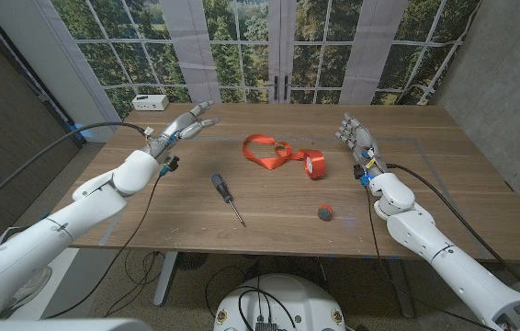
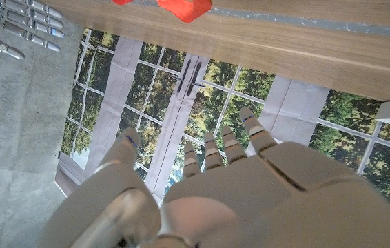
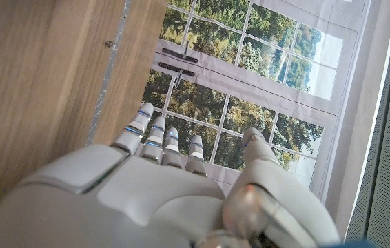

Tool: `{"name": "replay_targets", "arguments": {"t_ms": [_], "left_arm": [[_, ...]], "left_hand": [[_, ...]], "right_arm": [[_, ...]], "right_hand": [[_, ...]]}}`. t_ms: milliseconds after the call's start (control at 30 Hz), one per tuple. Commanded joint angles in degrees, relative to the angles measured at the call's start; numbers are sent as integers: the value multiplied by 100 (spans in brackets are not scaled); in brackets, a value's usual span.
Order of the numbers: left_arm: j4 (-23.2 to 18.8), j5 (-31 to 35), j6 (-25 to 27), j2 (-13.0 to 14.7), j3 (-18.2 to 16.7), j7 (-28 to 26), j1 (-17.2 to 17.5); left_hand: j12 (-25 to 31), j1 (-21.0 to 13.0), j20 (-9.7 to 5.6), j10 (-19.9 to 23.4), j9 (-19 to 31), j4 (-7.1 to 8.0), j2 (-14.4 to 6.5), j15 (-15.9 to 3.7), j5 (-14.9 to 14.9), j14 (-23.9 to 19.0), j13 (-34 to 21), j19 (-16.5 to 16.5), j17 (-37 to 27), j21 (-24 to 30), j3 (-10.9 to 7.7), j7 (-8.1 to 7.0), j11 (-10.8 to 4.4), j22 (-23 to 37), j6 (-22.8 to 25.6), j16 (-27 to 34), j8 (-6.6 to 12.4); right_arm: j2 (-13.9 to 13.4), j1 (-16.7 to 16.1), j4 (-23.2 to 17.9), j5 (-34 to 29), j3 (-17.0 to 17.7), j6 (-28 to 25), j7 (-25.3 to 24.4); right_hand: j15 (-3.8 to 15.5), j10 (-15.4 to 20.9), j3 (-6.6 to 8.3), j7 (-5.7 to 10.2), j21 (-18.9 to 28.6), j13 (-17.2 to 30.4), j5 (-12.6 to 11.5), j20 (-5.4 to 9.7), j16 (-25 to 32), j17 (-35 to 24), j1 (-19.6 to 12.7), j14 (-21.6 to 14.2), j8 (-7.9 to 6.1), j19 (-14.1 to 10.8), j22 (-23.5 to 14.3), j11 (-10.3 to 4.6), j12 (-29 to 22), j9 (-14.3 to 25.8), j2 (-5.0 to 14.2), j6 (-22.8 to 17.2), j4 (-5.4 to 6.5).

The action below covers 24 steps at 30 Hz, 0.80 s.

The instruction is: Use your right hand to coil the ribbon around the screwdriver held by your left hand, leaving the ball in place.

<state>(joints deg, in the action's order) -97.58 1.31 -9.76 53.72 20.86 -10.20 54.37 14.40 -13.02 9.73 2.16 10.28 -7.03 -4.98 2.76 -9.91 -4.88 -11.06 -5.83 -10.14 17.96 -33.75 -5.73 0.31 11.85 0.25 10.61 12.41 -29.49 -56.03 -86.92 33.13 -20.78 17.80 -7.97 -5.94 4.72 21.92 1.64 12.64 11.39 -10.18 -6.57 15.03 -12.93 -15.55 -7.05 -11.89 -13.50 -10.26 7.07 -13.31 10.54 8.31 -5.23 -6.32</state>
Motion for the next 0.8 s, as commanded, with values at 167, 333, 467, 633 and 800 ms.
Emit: {"name": "replay_targets", "arguments": {"t_ms": [167,333,467,633,800], "left_arm": [[-652,297,166,953,-268,747,340],[-930,473,308,1281,-402,907,446],[-1077,428,360,1467,-519,1068,540],[-1225,529,503,1595,-603,1102,654],[-1408,735,666,1748,-593,1277,635]], "left_hand": [[-21,-73,37,18,11,-53,-5,-16,11,-47,-31,-9,-5,7,-1,-25,-15,23,34,26,-16],[-38,-69,36,-6,13,-55,2,-22,13,-22,-32,-6,-7,6,9,-28,-27,23,-9,16,-45],[-46,-65,30,-18,14,-54,5,-39,13,-7,-33,-4,-9,5,15,-37,-24,24,-31,11,-60],[-50,-59,18,-10,15,-54,12,-54,14,-2,-35,-5,-11,4,25,-45,-42,24,-34,11,-71],[-53,-61,6,5,17,-62,23,-68,14,-6,-37,-12,-10,6,37,-62,-62,24,-19,14,-76]], "right_arm": [[27,-205,-306,-161,-50,-18,-239],[82,-235,-272,-173,-70,11,-275],[108,-250,-243,-190,-75,56,-284],[189,-237,-107,-153,-93,166,-221],[249,-199,12,-154,-126,263,-150]], "right_hand": [[-56,44,26,-6,-16,28,-19,-25,14,-23,-34,-18,-15,-33,-25,-2,15,12,9,-69,2],[-60,47,26,-4,-17,28,-19,-29,13,-24,-37,-17,-10,-33,-25,-1,18,12,8,-71,-1],[-56,49,26,-4,-18,29,-19,-27,13,-26,-37,-17,-7,-32,-25,8,21,13,9,-74,0],[-56,49,26,-3,-18,30,-19,-32,13,-28,-37,-18,-3,-36,-26,2,25,13,11,-76,1],[-50,65,25,-1,-19,31,-18,-36,12,-29,-38,-16,1,-33,-26,-3,23,14,10,-79,1]]}}
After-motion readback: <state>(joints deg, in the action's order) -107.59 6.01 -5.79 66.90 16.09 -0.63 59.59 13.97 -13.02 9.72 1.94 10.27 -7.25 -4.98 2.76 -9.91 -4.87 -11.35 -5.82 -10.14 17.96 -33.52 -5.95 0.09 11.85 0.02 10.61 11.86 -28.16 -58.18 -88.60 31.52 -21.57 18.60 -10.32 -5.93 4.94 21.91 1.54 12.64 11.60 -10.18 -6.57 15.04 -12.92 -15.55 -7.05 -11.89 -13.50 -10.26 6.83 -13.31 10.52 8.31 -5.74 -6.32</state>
